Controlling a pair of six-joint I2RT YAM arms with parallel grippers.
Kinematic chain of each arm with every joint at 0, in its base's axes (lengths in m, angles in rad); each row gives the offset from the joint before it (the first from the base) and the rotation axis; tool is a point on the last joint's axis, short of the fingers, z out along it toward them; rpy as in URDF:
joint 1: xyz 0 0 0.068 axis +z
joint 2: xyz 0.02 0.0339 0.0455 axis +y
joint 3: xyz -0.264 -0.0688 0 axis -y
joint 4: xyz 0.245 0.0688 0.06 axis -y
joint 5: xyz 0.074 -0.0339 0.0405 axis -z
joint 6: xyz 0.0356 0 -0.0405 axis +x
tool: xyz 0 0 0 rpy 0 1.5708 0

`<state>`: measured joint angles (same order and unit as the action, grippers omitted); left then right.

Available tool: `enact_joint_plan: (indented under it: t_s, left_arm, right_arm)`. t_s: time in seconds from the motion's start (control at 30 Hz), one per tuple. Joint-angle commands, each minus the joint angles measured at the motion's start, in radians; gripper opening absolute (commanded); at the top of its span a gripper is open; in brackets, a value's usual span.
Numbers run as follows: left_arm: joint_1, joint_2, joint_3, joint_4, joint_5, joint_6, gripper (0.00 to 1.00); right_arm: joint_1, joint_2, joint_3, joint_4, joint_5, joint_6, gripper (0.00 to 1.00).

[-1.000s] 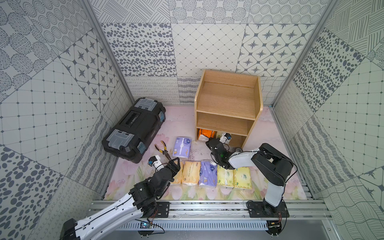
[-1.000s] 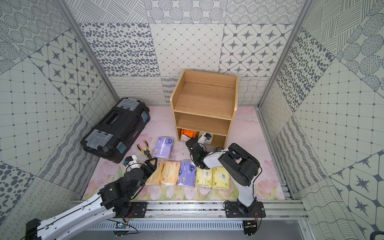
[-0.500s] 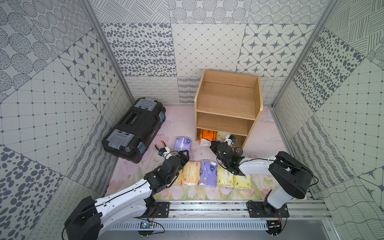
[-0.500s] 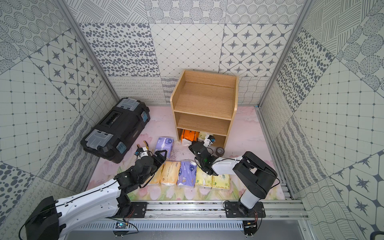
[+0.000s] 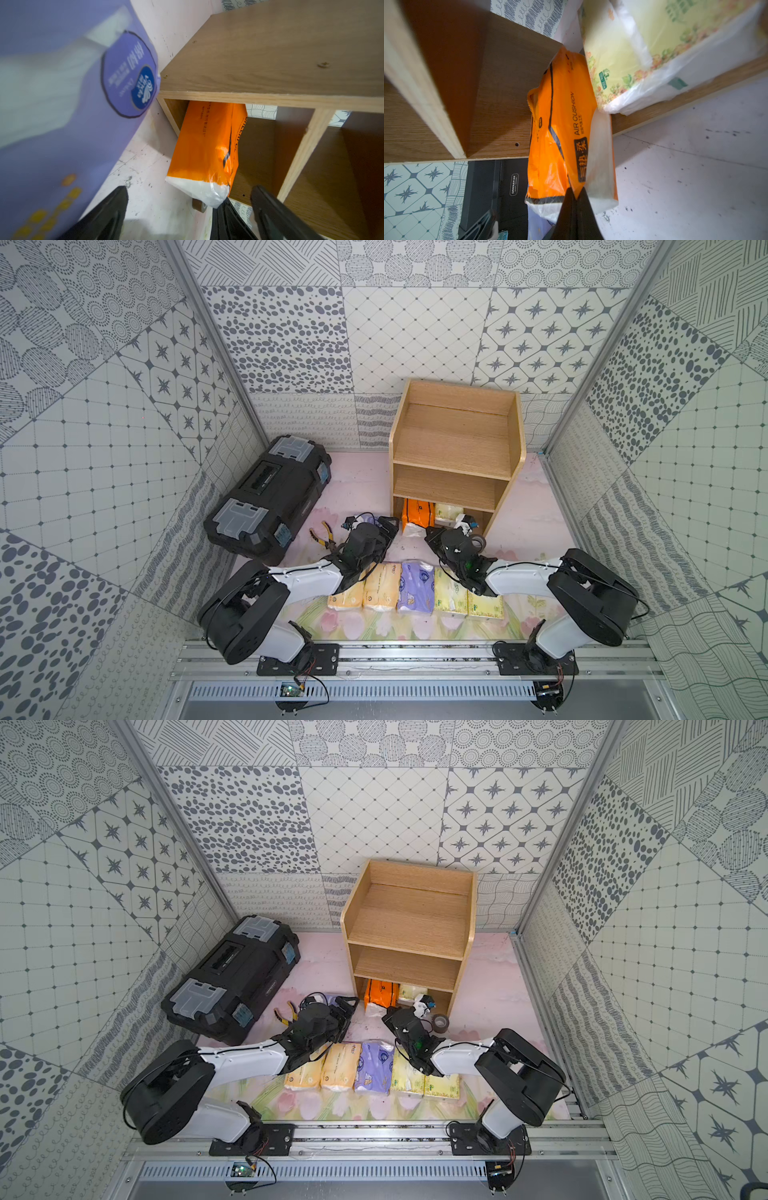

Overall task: Remove the tissue boxes from the shelf
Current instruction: Pick up a box of tissues from the shelf.

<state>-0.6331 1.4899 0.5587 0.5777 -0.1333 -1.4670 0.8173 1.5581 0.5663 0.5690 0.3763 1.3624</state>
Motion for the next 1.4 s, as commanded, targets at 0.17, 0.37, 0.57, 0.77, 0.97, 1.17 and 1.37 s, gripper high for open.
enact_joint_plan:
  t_s: [0.17,0.37,0.57,0.77,0.97,1.17,1.37]
  left_arm:
    - [0.013,0.202,0.061,0.35,0.113,-0.14,0.94]
    - [0.013,0.306,0.076,0.477,0.124,-0.193,0.92]
    - [0.013,0.33,0.105,0.49,0.124,-0.182,0.77]
    - [0.012,0.339,0.113,0.505,0.129,-0.176,0.49]
    - [0.012,0.306,0.107,0.488,0.123,-0.146,0.22]
    - [0.005,0.242,0.094,0.453,0.125,-0.111,0.18]
    - [-0.027,0.132,0.039,0.409,0.119,-0.077,0.16]
  right_arm:
    - [-0.014,-0.049,-0.018,0.04,-0.033,0.063,0.0]
    - [-0.018,-0.024,-0.02,0.079,-0.063,0.103,0.0]
    - [-0.018,-0.019,-0.02,0.089,-0.085,0.113,0.0]
    - [-0.017,-0.032,-0.016,0.07,-0.089,0.106,0.0]
    - [-0.022,-0.104,-0.011,-0.021,-0.094,0.059,0.27]
    - [-0.045,-0.281,-0.01,-0.248,-0.085,-0.069,0.76]
    - [-0.107,-0.389,-0.052,-0.347,-0.188,-0.116,0.97]
